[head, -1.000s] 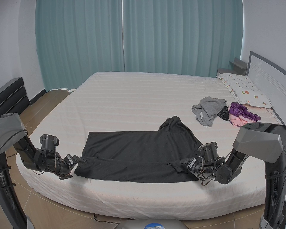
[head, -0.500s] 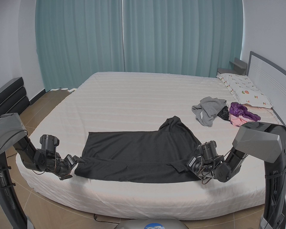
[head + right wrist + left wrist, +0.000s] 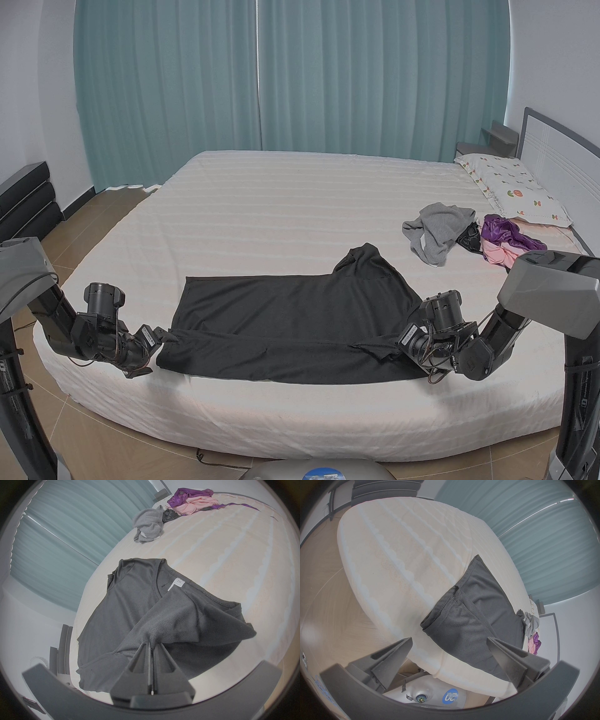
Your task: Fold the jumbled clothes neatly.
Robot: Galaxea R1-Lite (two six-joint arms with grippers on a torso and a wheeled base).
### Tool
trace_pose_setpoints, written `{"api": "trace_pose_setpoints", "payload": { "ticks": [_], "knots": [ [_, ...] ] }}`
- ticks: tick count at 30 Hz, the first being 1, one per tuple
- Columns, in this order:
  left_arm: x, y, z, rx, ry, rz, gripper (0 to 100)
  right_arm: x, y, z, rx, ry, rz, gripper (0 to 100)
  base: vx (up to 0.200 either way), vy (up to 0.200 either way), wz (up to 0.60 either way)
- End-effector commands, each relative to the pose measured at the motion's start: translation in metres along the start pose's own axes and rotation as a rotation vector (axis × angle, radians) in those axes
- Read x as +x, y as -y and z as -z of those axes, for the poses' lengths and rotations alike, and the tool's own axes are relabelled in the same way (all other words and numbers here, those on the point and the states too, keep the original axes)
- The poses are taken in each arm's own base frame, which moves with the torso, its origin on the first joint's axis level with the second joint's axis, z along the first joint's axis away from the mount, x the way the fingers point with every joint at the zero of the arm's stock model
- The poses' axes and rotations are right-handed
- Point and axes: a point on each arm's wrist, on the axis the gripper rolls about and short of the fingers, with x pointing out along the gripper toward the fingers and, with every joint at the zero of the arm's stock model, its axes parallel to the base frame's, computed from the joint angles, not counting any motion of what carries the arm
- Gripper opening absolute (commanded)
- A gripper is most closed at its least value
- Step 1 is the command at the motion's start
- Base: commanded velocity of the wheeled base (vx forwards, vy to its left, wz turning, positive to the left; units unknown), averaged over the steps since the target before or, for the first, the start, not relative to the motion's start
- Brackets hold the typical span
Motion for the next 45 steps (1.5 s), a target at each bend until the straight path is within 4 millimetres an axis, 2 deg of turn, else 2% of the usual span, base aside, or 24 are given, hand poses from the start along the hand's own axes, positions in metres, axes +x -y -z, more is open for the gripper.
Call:
{"api": "trace_pose_setpoints", "payload": {
  "ticks": [1,14,15,21,26,27,32,39,45],
  "knots": [
    [0.001,0.0,0.0,-0.001,-0.003,-0.002,100,-0.011,-0.002,-0.001,-0.001,0.002,-0.011,0,0.0,0.0,0.0],
    [0.001,0.0,0.0,-0.001,-0.003,-0.002,100,-0.034,0.009,0.016,-0.086,-0.038,-0.027,0,0.0,0.0,0.0],
    [0.001,0.0,0.0,-0.001,-0.003,-0.002,100,-0.035,0.011,0.018,-0.094,-0.038,-0.032,100,0.0,0.0,0.0],
    [0.001,0.0,0.0,0.0,-0.002,-0.001,100,-0.039,0.017,0.022,-0.144,-0.038,-0.037,100,0.0,0.0,0.0],
    [0.001,-0.001,0.0,-0.001,-0.003,-0.002,100,-0.044,0.017,0.01,-0.124,-0.01,-0.048,100,0.0,0.0,0.0],
    [0.001,-0.001,0.0,0.001,-0.003,-0.002,100,-0.044,0.018,0.001,-0.106,0.011,-0.05,100,0.0,0.0,0.0],
    [0.002,0.0,0.001,0.003,-0.005,-0.002,100,-0.037,0.027,-0.015,-0.09,0.008,-0.059,100,0.0,0.0,0.0],
    [0.002,0.0,0.001,0.004,-0.005,-0.002,100,-0.021,0.034,-0.01,-0.117,0.0,-0.086,100,0.0,0.0,0.0],
    [0.002,0.0,0.001,0.004,-0.005,-0.002,100,-0.017,0.038,-0.006,-0.154,-0.016,-0.085,100,0.0,0.0,0.0]
  ]
}}
